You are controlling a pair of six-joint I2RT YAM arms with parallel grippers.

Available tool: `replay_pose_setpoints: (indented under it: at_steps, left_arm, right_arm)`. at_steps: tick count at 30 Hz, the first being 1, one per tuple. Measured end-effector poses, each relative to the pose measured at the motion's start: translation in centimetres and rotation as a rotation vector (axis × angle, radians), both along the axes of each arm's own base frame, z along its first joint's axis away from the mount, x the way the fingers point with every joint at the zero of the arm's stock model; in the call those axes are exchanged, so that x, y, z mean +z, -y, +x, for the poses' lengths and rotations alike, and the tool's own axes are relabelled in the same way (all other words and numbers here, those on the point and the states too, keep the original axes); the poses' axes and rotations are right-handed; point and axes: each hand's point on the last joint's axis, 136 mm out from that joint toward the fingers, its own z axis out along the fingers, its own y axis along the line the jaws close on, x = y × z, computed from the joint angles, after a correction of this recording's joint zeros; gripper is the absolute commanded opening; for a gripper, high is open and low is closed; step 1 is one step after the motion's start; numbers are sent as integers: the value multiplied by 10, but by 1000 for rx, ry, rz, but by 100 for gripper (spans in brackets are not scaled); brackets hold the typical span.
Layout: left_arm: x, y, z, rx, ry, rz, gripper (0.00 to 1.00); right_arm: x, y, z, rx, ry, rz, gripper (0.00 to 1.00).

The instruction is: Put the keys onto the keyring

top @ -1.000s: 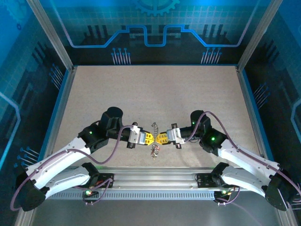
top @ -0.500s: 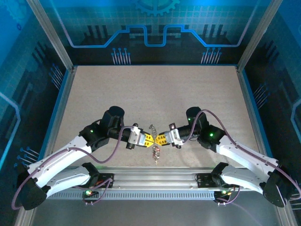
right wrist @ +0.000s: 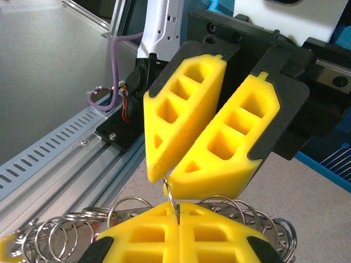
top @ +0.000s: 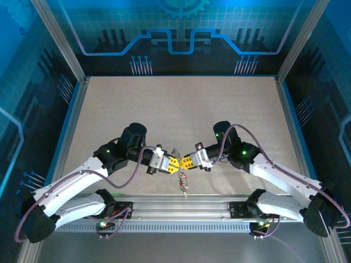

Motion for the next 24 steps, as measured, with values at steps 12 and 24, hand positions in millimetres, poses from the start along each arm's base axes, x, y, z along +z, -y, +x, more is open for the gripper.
replay_pose_setpoints:
  at_steps: [12, 24]
  left_arm:
    - [-2, -1, 1, 2, 24, 8, 11]
    - [-2, 1, 1, -32, 3, 44, 0]
  right_arm:
    - [-1, 0, 1, 6, -5, -18, 0]
    - [-1, 1, 2, 23, -5, -70, 0]
